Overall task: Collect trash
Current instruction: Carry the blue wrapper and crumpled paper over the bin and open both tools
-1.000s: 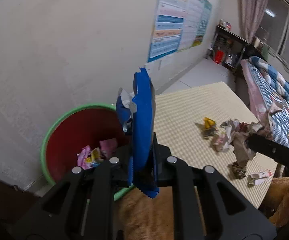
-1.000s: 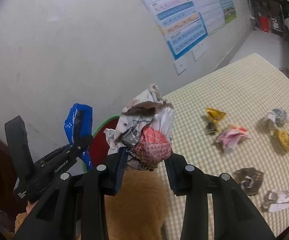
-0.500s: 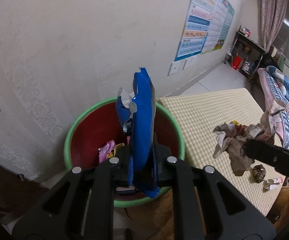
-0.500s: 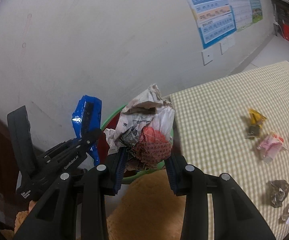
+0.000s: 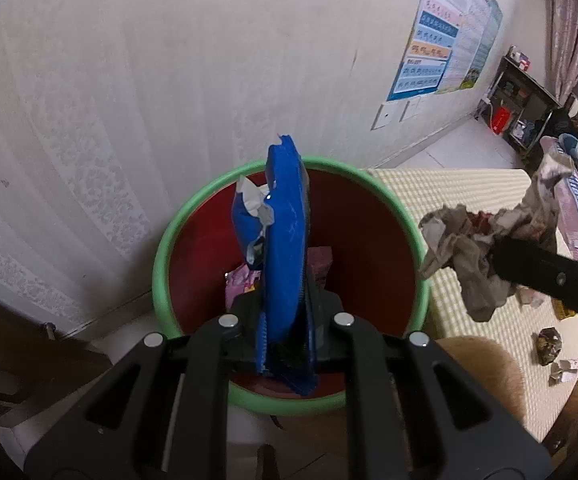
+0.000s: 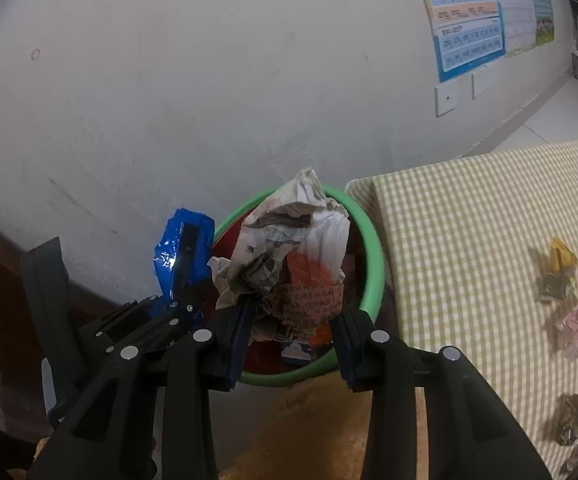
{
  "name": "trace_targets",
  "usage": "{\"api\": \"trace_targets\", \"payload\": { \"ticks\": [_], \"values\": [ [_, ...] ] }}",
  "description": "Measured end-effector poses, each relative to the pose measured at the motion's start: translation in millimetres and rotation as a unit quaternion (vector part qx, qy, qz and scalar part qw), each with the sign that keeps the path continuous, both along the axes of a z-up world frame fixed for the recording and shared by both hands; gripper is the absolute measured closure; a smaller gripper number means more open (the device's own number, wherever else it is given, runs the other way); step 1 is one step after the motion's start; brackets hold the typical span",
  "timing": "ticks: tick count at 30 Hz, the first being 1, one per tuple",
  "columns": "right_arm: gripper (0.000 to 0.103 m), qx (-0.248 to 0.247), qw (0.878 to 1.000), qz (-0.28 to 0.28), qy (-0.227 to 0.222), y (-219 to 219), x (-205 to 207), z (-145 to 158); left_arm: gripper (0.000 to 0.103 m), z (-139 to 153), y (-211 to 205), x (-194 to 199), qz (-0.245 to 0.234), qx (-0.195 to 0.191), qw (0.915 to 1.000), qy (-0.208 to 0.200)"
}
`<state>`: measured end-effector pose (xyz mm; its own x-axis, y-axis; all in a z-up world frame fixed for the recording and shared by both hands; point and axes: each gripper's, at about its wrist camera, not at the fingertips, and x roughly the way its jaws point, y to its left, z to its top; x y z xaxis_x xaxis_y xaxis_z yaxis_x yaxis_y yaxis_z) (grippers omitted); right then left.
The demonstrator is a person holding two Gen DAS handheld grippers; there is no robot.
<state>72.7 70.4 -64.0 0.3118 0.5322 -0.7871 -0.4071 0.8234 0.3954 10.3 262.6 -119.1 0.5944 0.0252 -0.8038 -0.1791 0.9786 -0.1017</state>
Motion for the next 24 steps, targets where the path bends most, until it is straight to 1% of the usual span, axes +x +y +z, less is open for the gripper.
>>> {"api": "trace_targets", "payload": {
  "ticks": [6, 8, 9, 10, 11, 12, 13, 14, 16, 18, 19, 22, 24],
  "values": [
    [0.066, -0.013, 1.000, 0.020, -0.004, 16, 6, -8, 0.089, -7, 5, 2, 0.010, 0.001, 0.9999, 0.009],
    [0.064, -0.015, 1.000, 0.025, -0.003, 20, 7, -12, 0.089, -8, 6, 2, 0.014, 0.002, 0.9998, 0.012],
    [0.063, -0.015, 0.999, 0.028, -0.003, 22, 7, -14, 0.086, -9, 7, 2, 0.017, 0.003, 0.9998, 0.013],
    [0.059, -0.014, 0.999, 0.031, -0.004, 24, 6, -15, 0.083, -9, 8, 2, 0.023, 0.007, 0.9996, 0.013],
    [0.055, -0.014, 0.999, 0.033, -0.005, 25, 6, -16, 0.071, -10, 9, 2, 0.024, 0.006, 0.9996, 0.013],
    [0.053, -0.012, 0.999, 0.033, -0.006, 25, 6, -16, 0.057, -10, 10, 2, 0.027, 0.005, 0.9995, 0.013],
    [0.051, -0.009, 0.999, 0.032, -0.008, 23, 5, -17, 0.052, -9, 11, 1, 0.032, 0.006, 0.9994, 0.010],
    [0.049, -0.004, 1.000, 0.029, -0.009, 22, 4, -17, 0.051, -9, 11, 1, 0.034, 0.007, 0.9994, 0.008],
    [0.048, 0.004, 1.000, 0.023, -0.006, 16, 4, -16, 0.049, -8, 9, 1, 0.032, 0.010, 0.9994, 0.010],
    [0.049, 0.006, 1.000, 0.020, -0.002, 4, 1, -13, 0.049, -7, 6, 0, 0.027, 0.009, 0.9996, 0.010],
    [0.049, 0.003, 1.000, 0.020, -0.009, -8, -3, -11, 0.049, -5, 3, 0, 0.022, 0.008, 0.9997, 0.007],
    [0.049, -0.036, 0.999, 0.010, -0.023, -49, -22, -7, 0.049, 0, -7, 0, 0.009, 0.004, 0.9999, 0.000],
    [0.049, -0.077, 0.997, -0.007, -0.025, -97, -37, -10, 0.049, 3, -19, 1, -0.007, 0.002, 1.0000, -0.004]
  ]
}}
